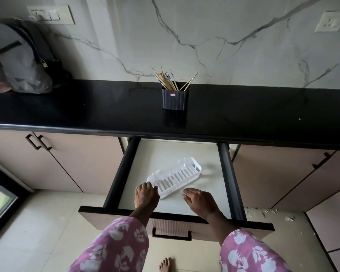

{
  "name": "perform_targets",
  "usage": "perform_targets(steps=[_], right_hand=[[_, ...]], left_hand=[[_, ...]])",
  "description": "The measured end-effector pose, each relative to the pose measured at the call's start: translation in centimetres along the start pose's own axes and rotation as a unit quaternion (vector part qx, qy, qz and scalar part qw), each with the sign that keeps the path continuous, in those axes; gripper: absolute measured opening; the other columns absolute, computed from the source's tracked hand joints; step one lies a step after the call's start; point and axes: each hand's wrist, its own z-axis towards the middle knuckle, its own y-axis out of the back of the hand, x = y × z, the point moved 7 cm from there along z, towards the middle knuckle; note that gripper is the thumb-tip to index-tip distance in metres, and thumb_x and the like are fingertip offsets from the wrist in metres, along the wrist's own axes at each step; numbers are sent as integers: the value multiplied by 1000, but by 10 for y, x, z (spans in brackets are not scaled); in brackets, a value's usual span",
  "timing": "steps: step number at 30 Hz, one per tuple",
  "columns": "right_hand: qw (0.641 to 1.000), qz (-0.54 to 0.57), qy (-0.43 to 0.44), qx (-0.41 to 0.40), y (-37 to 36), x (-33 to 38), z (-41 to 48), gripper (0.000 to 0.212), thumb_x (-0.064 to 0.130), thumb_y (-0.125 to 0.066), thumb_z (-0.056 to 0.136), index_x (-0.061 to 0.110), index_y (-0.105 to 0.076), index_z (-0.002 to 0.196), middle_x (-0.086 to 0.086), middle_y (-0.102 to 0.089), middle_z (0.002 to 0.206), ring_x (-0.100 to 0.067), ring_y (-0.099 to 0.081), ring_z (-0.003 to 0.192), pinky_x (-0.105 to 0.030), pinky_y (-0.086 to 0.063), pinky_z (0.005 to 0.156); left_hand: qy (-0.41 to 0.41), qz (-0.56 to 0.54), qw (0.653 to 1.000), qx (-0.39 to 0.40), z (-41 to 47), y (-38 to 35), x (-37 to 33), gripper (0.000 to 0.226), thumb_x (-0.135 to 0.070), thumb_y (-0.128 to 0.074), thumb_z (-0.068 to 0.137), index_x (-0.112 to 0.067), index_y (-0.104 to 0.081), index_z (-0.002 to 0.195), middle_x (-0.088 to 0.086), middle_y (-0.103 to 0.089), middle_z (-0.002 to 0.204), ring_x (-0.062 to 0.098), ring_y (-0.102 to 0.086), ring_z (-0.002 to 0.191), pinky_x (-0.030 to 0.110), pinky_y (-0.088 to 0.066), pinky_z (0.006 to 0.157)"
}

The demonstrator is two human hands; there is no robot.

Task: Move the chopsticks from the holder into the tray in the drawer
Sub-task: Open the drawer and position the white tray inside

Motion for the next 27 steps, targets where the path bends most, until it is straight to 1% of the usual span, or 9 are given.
perform_targets(steps=[5,10,13,16,18,21,22,25,27], right_hand=[[994,13,-111,-8,-2,-41,46,31,32,-39,98,19,-58,119,4,-61,127,-18,-59,114,-28,-49,84],[961,55,-271,20,-15,-88,90,33,26,-47,96,7,-51,123,-12,-59,123,-29,-56,115,-36,-49,86],[937,96,-335,36,-24,-108,110,35,25,-47,96,1,-46,121,-17,-53,125,-33,-49,119,-41,-47,87],[915,119,-381,51,-34,-121,122,38,26,-45,97,0,-41,125,-18,-46,131,-34,-44,122,-43,-45,89],[904,139,-398,75,-43,-127,127,36,21,-46,96,-1,-42,125,-20,-48,131,-35,-46,122,-41,-45,90],[888,177,-415,92,-56,-130,125,30,8,-46,92,-1,-51,120,-22,-58,123,-35,-55,113,-32,-46,82],[882,192,-424,79,-58,-130,123,29,6,-46,91,-1,-52,119,-23,-60,119,-36,-57,109,-30,-45,78],[861,218,-458,31,-58,-128,111,29,4,-48,88,-2,-58,114,-25,-61,115,-38,-58,105,-32,-46,78],[841,226,-492,4,-58,-128,99,29,5,-47,88,-3,-60,112,-27,-60,114,-40,-57,105,-36,-48,81]], left_hand=[[101,-25,990,96,36,-19,8,40,-21,-38,95,-3,-44,129,13,-47,136,29,-40,129,34,-30,109],[242,-136,941,195,58,-43,12,47,-14,-44,89,3,-37,132,17,-49,133,31,-52,120,34,-45,100],[231,-124,936,234,73,-55,10,41,-14,-45,91,3,-48,128,14,-54,131,25,-55,119,27,-46,97],[218,-114,934,260,84,-61,10,35,-10,-46,88,4,-58,118,16,-62,121,26,-62,110,26,-50,82],[243,-121,921,279,87,-64,13,36,-5,-43,88,7,-53,120,21,-63,113,31,-63,106,31,-52,78],[307,-183,895,266,87,-65,19,40,-5,-38,89,6,-40,128,23,-55,73,33,-62,68,36,-50,57],[320,-207,890,251,88,-65,20,43,-5,-37,90,4,-36,132,22,-54,73,31,-59,63,35,-48,54],[289,-200,911,215,98,-61,19,45,-7,-38,93,3,-31,136,24,-58,117,36,-61,104,38,-51,82],[262,-193,924,198,102,-57,20,40,-5,-39,92,5,-37,131,23,-54,126,35,-55,114,34,-47,84]])
